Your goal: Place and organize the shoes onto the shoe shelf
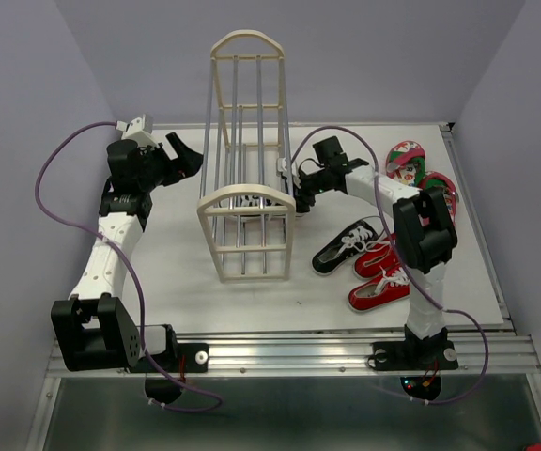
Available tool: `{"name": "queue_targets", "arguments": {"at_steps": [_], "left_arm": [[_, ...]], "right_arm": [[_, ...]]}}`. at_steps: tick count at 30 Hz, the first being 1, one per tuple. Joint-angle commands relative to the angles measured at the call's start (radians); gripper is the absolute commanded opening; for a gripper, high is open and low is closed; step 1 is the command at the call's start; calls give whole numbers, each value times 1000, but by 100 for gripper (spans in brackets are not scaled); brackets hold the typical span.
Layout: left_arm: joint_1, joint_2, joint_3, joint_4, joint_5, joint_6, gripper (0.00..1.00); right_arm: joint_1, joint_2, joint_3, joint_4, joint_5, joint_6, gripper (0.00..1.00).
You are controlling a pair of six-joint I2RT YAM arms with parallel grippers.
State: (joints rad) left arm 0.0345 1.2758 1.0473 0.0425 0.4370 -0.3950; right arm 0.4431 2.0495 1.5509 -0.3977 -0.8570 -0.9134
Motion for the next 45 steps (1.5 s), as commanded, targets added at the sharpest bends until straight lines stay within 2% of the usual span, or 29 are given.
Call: {"name": "queue_targets", "arguments": {"at_steps": [1, 11, 17, 21, 27, 31, 32, 35, 38, 40, 42, 45], "left_arm": [[-2, -10, 19, 40, 8, 2, 99], [-2, 5, 17, 43, 12, 1, 99], [-2, 17, 16, 49, 20, -2, 99], [-4, 19, 14, 53, 20, -1, 99], [-4, 25, 19, 54, 26, 1, 99], [-4, 33, 19, 54, 28, 1, 99], [-2, 34, 19, 54, 28, 1, 99], [-4, 34, 17, 54, 28, 2, 99], [-4, 34, 19, 56, 29, 4, 99], [-4, 36, 20, 56, 29, 5, 99], [-4, 34, 19, 56, 29, 5, 99], [-4, 30, 17, 56, 29, 5, 99]], "right_arm": [[11, 12, 104, 49, -65, -5, 2], [11, 51, 129, 66, -126, 5, 7], [11, 52, 101, 169, -129, 97, 9], [11, 44, 64, 236, -143, 126, 14], [11, 75, 74, 244, -129, 149, 20], [11, 107, 90, 246, -110, 169, 32], [11, 118, 94, 244, -105, 171, 41], [11, 124, 91, 244, -93, 180, 51], [11, 123, 81, 244, -82, 185, 69], [11, 117, 72, 244, -76, 191, 76], [11, 104, 67, 246, -71, 197, 100], [11, 83, 61, 244, -60, 215, 100]]}}
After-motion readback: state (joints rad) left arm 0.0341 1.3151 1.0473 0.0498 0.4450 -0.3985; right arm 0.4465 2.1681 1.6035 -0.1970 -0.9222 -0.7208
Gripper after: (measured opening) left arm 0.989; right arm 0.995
